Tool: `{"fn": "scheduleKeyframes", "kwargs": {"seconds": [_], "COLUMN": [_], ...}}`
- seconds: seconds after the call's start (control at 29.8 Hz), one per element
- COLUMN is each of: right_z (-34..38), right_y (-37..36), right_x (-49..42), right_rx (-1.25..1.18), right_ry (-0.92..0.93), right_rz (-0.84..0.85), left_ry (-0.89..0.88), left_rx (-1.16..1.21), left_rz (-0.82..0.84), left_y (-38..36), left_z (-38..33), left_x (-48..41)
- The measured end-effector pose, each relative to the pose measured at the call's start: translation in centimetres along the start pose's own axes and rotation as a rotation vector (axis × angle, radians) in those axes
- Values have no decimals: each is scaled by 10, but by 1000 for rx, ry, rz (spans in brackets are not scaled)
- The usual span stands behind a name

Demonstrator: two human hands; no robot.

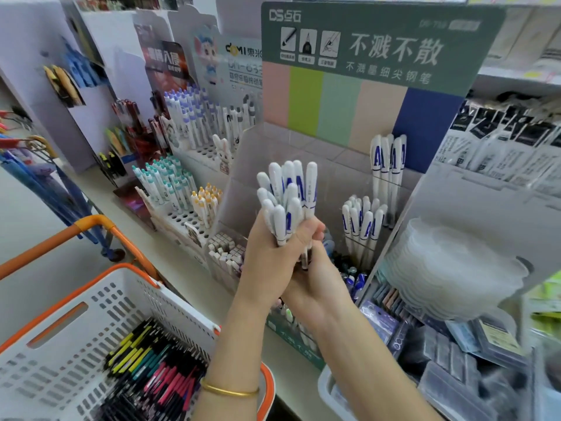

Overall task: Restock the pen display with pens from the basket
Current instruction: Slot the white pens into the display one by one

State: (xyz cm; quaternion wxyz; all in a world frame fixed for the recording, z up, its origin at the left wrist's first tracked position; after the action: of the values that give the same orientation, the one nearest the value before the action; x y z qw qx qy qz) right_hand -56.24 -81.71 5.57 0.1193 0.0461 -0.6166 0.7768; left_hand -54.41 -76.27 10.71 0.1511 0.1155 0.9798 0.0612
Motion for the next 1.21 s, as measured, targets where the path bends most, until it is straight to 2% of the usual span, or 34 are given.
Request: {"fn": "scheduleKeyframes", "kwargs": {"seconds": [0.07,0.13,0.2,0.27,0.34,0.47,0.57,0.67,0.74,0.81,0.87,0.94,1.04,1.11,1.21], "right_z": [9,28,50,67,86,125,148,182,209,229,238,241,234,230,225], "right_y": [7,6,-7,-20,-28,-42,-47,-53,-64,-78,-89,-95,-92,-80,-70], "right_x": [9,21,38,53,58,43,37,36,38,43,46,41,22,13,7], "right_rx": [195,522,896,1136,1153,1096,1116,1032,923,926,997,1205,1553,1604,1735], "right_ry": [60,213,467,729,862,745,709,853,998,1166,1310,1388,1232,1103,1093], "right_rz": [-64,-107,-72,4,27,-45,-60,-93,-126,-147,-162,-187,-221,-269,-365], "left_ry": [23,47,63,89,115,69,126,195,208,205,217,219,205,201,193], "left_rx": [71,146,182,234,274,240,244,182,165,163,168,185,201,228,224], "left_rz": [-29,-40,-24,44,149,351,391,347,329,310,288,284,288,283,288], "left_y": [-1,-3,-8,-17,-30,-60,-74,-78,-79,-80,-82,-86,-92,-95,-98], "left_z": [-3,-2,0,2,2,-11,-13,-9,-9,-12,-14,-14,-13,-12,-11], "left_x": [-4,-9,-13,-14,-13,-9,-13,-29,-39,-47,-52,-56,-58,-58,-57]}}
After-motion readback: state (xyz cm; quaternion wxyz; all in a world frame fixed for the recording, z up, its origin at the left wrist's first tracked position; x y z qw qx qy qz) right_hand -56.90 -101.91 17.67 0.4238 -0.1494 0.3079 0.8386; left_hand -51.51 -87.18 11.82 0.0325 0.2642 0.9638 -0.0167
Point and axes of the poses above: each hand's wrist, its own x-axis away from the middle knuckle, its own y-axis out of the back of the hand, z = x × y, the point moved 7 cm from there along -x, towards the middle knuckle, and after that the axes turned 12 degrees about -x, right-handed, at the moved point
